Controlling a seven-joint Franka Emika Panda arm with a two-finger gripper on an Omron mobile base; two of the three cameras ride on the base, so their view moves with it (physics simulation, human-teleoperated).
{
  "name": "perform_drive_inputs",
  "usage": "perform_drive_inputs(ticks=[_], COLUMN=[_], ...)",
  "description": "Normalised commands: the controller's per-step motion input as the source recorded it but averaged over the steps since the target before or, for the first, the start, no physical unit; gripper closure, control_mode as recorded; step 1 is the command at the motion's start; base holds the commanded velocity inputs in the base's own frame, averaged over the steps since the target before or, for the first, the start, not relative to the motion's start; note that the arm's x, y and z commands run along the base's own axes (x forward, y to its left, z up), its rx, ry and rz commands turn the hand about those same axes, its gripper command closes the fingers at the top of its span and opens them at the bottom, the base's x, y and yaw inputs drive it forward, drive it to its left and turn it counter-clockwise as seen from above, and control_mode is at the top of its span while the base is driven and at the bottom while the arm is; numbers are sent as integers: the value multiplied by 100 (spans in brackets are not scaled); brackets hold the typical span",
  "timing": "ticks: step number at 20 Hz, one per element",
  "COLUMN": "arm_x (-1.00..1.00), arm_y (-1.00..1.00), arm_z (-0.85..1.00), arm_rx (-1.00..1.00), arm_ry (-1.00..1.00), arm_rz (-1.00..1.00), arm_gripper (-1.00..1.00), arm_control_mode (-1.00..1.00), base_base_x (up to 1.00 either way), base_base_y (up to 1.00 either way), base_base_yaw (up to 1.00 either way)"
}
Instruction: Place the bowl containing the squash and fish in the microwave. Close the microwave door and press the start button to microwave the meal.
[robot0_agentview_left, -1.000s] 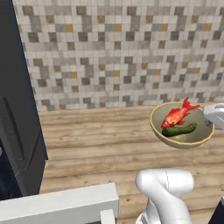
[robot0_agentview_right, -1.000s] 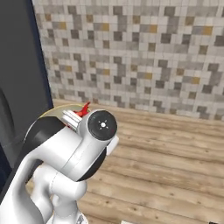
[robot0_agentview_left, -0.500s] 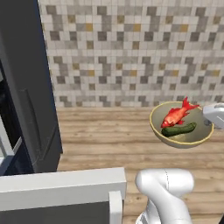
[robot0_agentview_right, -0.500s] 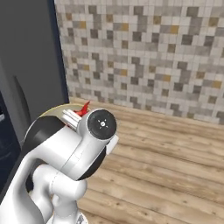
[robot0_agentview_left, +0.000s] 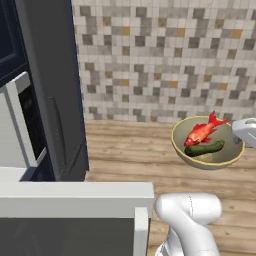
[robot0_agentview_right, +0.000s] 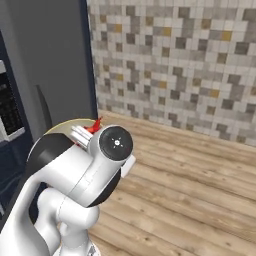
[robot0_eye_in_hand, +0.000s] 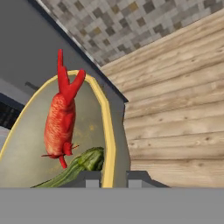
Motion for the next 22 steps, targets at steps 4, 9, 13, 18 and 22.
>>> perform_drive_inputs(ticks=[4, 9, 13, 18, 22], arm_x=[0, 0, 0, 0, 0], arm_y=[0, 0, 0, 0, 0], arm_z=[0, 0, 0, 0, 0], arm_rx=[0, 0, 0, 0, 0], arm_ry=[0, 0, 0, 0, 0], arm_rz=[0, 0, 0, 0, 0], arm_gripper=[100, 100, 100, 100, 100], arm_control_mode=[100, 100, 100, 100, 100], base_base_x=[100, 100, 100, 100, 100], base_base_y=[-63, -70, -64, -37, -11], base_base_yaw=[34, 17, -1, -28, -18])
